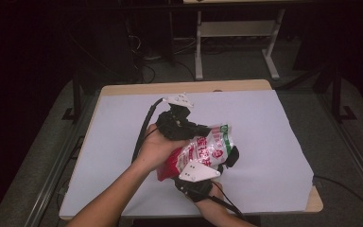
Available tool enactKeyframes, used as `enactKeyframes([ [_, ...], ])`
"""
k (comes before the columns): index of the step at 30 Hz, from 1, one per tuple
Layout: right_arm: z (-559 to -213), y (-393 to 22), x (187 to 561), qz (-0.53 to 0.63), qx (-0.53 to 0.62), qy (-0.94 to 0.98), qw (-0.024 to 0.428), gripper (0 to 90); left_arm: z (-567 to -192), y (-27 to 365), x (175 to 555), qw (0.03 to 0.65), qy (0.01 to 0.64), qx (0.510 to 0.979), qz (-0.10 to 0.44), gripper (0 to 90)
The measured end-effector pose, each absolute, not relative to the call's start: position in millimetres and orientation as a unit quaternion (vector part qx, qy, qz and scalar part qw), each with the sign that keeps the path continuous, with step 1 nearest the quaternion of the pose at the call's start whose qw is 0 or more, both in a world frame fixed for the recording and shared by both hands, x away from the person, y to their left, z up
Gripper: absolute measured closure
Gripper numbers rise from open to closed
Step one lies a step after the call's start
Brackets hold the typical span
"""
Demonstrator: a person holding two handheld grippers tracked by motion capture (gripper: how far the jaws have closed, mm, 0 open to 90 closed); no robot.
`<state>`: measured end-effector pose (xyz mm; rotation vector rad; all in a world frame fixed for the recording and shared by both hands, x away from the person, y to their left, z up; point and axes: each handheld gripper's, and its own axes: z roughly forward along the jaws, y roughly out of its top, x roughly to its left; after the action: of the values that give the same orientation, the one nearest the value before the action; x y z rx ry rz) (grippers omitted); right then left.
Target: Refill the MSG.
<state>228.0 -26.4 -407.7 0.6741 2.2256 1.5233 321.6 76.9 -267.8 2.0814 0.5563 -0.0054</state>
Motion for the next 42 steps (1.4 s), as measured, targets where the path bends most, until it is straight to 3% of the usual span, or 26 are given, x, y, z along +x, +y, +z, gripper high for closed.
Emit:
enactKeyframes([
  [42, -408.1, -23.5, 229.5, 0.549, 0.237, 0.782, 0.176, 90.0, -268.2, 75.7, 322.7, 0.468, 0.235, 0.852, 0.000, 90.0],
])
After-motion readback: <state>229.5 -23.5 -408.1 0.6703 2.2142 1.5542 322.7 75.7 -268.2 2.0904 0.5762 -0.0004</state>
